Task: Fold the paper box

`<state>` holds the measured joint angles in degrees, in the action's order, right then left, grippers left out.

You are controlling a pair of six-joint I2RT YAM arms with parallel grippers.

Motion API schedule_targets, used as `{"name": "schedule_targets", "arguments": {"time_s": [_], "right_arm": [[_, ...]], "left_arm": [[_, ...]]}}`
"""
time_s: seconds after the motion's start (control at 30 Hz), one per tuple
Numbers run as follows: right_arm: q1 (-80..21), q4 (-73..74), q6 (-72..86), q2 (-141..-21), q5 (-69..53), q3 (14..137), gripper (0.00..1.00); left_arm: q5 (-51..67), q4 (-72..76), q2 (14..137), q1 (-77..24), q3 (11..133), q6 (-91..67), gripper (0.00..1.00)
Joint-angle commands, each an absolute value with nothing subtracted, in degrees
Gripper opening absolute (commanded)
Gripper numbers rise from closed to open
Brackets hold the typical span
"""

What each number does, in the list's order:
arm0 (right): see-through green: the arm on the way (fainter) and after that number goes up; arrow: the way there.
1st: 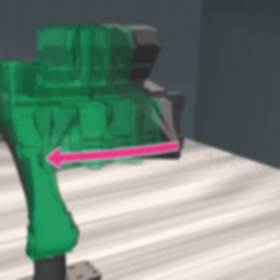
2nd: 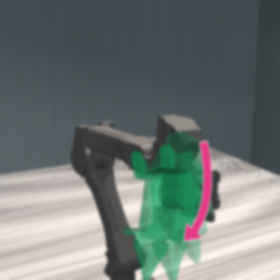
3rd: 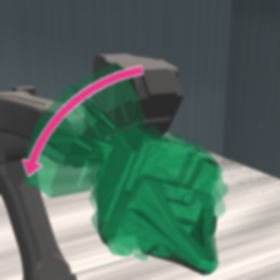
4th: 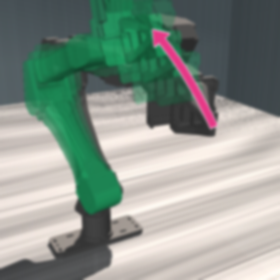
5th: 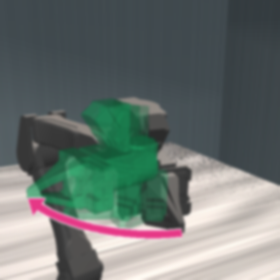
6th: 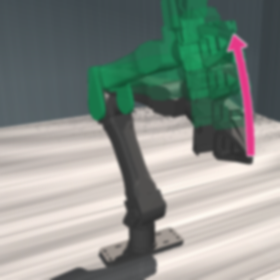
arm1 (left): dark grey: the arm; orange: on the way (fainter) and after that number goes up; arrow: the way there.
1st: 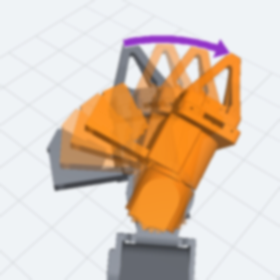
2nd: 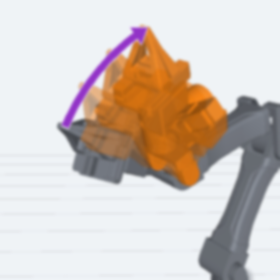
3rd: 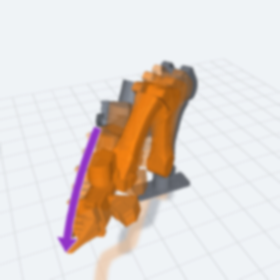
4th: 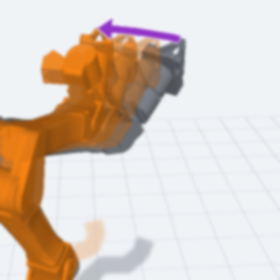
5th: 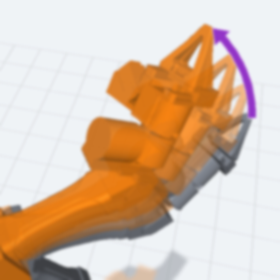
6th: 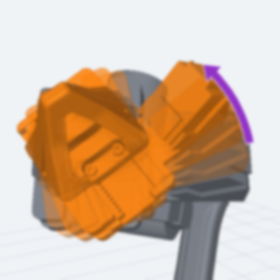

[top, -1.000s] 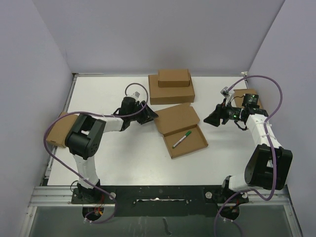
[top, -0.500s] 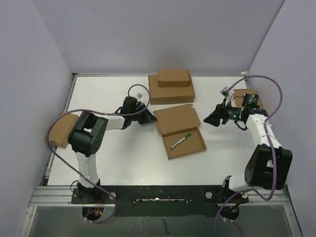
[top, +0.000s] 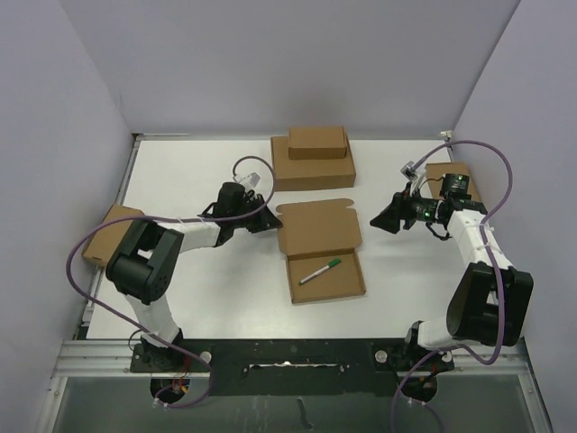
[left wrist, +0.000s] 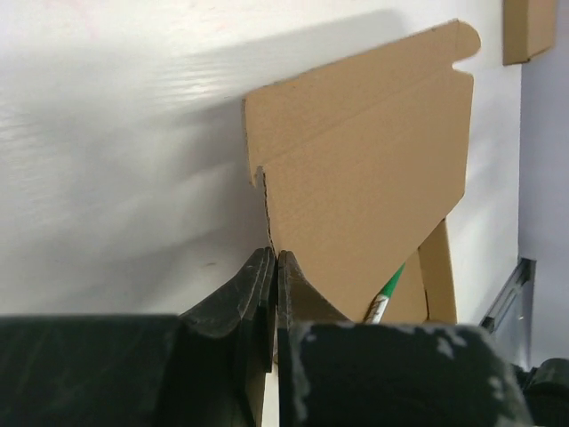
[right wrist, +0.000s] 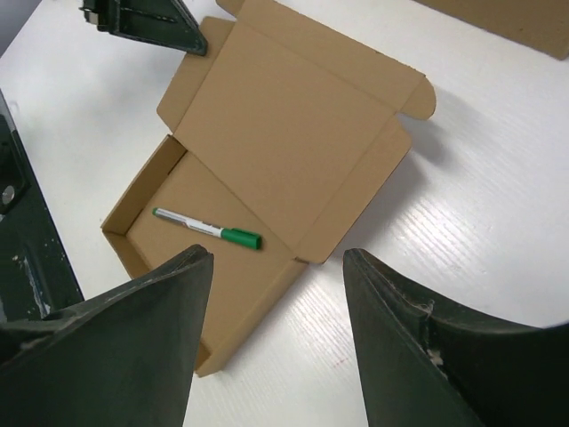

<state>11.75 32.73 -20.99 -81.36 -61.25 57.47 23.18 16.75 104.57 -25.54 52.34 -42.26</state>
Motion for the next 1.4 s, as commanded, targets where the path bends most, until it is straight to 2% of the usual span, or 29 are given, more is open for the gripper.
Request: {"name": "schedule_targets", "arguments": {"time_s": [0.0, 0.47, 0.6, 0.77, 1.13, 1.23, 1.37], "right_arm": [[10.85, 29.14, -17.97, -84.06, -64.92, 56.79, 0.61], [9.2, 26.33, -11.03, -93.24, -62.28, 56.56, 0.58], [8.27, 26.92, -11.21, -95.7, -62.3, 57.37, 0.54], [6.92, 26.93, -11.88, -96.28, -62.18, 57.55, 0.42], [5.96, 27.12, -12.92, -95.63, -63.04, 57.88, 0.05], [5.85, 26.46, -12.73, -94.24, -62.44, 57.55, 0.0], [5.84, 24.3, -11.73, -91.07, -60.02, 56.37, 0.0]], "left_arm": [[21.0, 22.05, 95.71, -27.75, 50.49, -32.56, 0.0], [17.78, 24.94, 91.23, -30.48, 48.03, -26.98, 0.0], [17.83, 25.49, 91.23, -30.65, 47.89, -26.72, 0.0], [17.88, 25.82, 91.18, -30.72, 47.74, -26.54, 0.0], [17.86, 26.06, 91.16, -31.0, 47.82, -27.08, 0.0], [17.21, 25.61, 90.99, -31.48, 48.13, -27.52, 0.0], [16.47, 23.86, 90.81, -32.17, 48.87, -28.48, 0.0]]}}
